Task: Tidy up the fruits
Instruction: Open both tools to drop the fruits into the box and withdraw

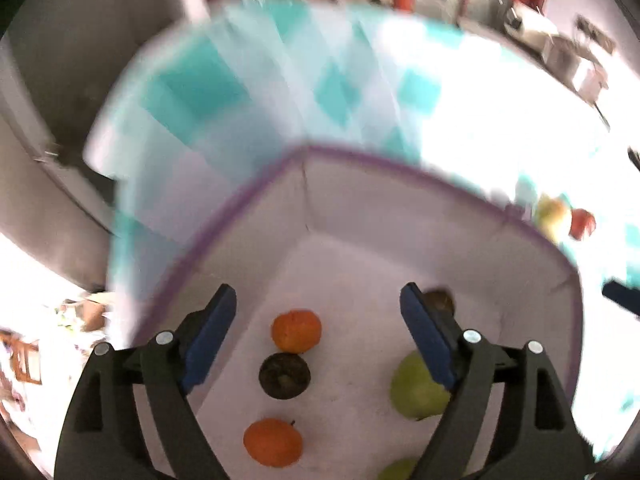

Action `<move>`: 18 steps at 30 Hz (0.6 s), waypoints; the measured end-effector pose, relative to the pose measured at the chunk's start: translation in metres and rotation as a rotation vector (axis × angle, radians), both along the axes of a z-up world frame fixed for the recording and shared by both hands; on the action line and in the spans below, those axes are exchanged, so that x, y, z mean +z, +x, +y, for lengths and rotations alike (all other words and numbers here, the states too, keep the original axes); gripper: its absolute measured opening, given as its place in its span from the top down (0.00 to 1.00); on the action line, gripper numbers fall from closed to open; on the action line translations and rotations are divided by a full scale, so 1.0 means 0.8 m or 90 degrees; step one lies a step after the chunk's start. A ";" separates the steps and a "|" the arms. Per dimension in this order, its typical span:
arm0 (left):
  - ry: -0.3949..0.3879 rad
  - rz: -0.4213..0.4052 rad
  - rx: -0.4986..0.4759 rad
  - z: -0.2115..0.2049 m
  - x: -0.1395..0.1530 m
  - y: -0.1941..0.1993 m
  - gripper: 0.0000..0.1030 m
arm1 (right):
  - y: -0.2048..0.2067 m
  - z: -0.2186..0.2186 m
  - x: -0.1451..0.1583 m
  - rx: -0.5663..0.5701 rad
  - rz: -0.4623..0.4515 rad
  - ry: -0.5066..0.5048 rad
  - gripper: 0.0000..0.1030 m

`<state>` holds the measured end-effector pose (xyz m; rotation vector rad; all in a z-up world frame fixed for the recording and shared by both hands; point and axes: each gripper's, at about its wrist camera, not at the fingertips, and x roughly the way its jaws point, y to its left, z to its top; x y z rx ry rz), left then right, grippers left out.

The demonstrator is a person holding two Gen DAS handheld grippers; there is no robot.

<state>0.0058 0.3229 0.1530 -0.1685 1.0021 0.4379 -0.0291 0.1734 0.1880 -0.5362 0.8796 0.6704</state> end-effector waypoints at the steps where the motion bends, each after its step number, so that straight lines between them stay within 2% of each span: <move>1: 0.014 -0.022 0.015 -0.007 0.014 -0.006 0.13 | -0.012 -0.009 0.009 0.013 -0.015 0.014 0.16; 3: 0.042 -0.095 0.048 -0.036 0.056 -0.024 0.03 | -0.033 -0.051 0.029 0.036 -0.047 0.047 0.16; 6: 0.079 -0.197 0.067 -0.096 0.106 -0.053 0.02 | -0.051 -0.111 0.046 0.036 -0.075 0.072 0.16; 7: 0.089 -0.234 0.060 -0.127 0.121 -0.066 0.02 | -0.048 -0.133 0.045 0.029 -0.078 0.077 0.16; 9: 0.097 -0.271 0.033 -0.177 0.134 -0.086 0.02 | -0.055 -0.184 0.044 0.004 -0.077 0.089 0.16; 13: 0.083 -0.278 -0.035 -0.275 0.141 -0.098 0.02 | -0.058 -0.270 0.030 -0.059 -0.054 0.108 0.16; 18: 0.071 -0.211 -0.131 -0.396 0.103 -0.115 0.02 | -0.064 -0.359 0.006 -0.112 -0.031 0.112 0.16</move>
